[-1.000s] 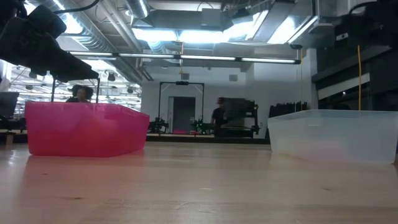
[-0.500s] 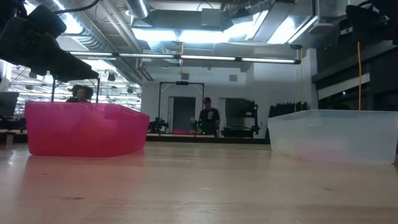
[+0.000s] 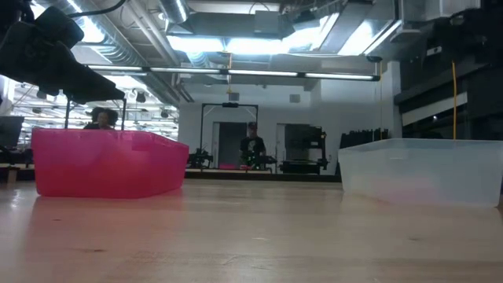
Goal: Pick and place medicine bottles into bin by pill shape (circle, oval)
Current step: Return to Home Position
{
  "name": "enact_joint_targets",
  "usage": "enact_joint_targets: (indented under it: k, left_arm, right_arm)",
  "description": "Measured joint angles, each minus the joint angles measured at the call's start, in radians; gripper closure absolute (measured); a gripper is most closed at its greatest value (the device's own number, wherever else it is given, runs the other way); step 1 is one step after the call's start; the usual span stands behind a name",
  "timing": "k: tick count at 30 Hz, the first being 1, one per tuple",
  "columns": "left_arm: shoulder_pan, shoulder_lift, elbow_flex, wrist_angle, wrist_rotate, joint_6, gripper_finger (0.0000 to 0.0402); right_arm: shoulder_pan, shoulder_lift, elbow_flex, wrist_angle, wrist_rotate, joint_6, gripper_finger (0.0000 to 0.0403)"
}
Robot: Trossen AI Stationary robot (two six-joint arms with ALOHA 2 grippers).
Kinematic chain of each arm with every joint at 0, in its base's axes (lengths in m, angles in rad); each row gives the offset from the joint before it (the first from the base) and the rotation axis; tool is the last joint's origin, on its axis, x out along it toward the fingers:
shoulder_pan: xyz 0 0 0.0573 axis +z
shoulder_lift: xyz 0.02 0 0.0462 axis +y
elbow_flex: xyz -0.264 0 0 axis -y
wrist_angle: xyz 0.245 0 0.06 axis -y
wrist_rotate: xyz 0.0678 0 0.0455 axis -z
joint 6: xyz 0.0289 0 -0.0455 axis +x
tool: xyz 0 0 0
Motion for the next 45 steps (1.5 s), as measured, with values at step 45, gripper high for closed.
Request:
enact_joint_targets:
  k: [45]
  left_arm:
    - [0.0, 0.0, 0.0, 0.0, 0.0, 0.0, 0.019]
  right_arm:
    - [0.0, 0.01, -0.075, 0.05, 0.008, 0.0, 0.0236]
